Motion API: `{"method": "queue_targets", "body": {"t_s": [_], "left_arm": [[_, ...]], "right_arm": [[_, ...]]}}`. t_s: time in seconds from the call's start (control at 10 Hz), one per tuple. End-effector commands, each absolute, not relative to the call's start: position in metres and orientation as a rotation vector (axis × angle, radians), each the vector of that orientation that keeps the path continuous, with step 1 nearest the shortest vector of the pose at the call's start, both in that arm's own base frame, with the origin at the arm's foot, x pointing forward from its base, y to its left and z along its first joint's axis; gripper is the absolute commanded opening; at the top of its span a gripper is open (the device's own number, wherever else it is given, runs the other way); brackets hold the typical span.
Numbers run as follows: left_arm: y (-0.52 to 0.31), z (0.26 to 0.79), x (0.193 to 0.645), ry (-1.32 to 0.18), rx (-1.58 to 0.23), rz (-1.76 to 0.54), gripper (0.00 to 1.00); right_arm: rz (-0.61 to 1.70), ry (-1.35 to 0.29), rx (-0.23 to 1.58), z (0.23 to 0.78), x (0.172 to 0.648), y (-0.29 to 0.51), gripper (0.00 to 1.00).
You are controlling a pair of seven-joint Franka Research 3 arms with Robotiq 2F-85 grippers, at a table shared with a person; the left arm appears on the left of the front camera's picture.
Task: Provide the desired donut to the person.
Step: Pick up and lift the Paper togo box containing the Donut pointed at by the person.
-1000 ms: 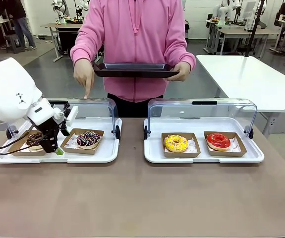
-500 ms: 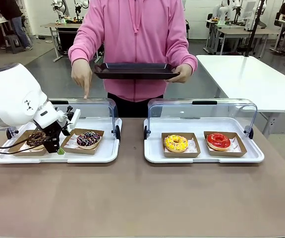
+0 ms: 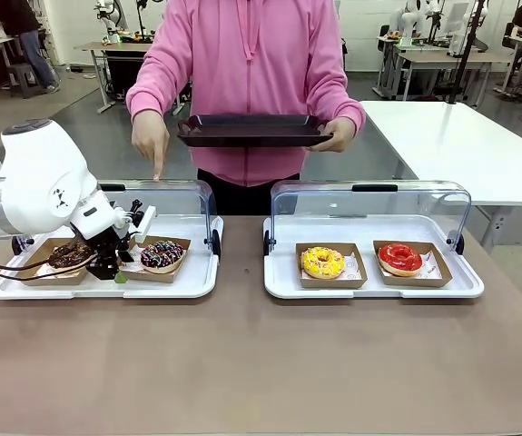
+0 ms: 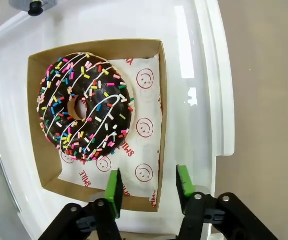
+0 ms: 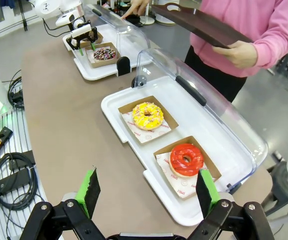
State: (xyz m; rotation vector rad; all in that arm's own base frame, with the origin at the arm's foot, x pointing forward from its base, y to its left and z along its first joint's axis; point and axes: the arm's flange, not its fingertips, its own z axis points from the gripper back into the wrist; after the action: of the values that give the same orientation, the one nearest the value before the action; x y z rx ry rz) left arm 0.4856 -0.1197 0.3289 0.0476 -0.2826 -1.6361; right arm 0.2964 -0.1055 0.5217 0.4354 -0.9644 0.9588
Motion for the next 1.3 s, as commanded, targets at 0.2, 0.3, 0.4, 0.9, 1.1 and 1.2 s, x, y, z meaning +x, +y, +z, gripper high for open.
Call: {"method": "queue_targets", "body": {"t_s": [0.2,0.3,0.4,0.9,1.1,1.2], "left_arm": [[-0.121,0.329,0.491,-0.267,0.062,-1.609,0.0],[-0.122,0.328,0.49,-0.267,0.06,-1.622,0.0],[-0.125,0.329,0.486,-0.273,0.06,-1.634,0.0],[-0.119,0.362,0.409,-0.367,0.102,-1.718,0.0],[-0.116,0.38,0.361,-0.385,0.126,-1.731,0.0],[-0.115,0.391,0.33,-0.4,0.106,-1.69,0.0]], "right_arm": [[0.97,-0.989,0.449,0.521,0.299,-0.105,1.0],[0.97,-0.989,0.449,0.521,0.299,-0.105,1.0],[0.97,-0.989,0.449,0.521,0.299,-0.105,1.0],[0.97,-0.989,0.449,0.521,0.299,-0.105,1.0],[0.97,-0.989,0.449,0.521,0.299,-0.105,1.0],[0.97,-0.989,0.449,0.521,0.299,-0.105,1.0]]}}
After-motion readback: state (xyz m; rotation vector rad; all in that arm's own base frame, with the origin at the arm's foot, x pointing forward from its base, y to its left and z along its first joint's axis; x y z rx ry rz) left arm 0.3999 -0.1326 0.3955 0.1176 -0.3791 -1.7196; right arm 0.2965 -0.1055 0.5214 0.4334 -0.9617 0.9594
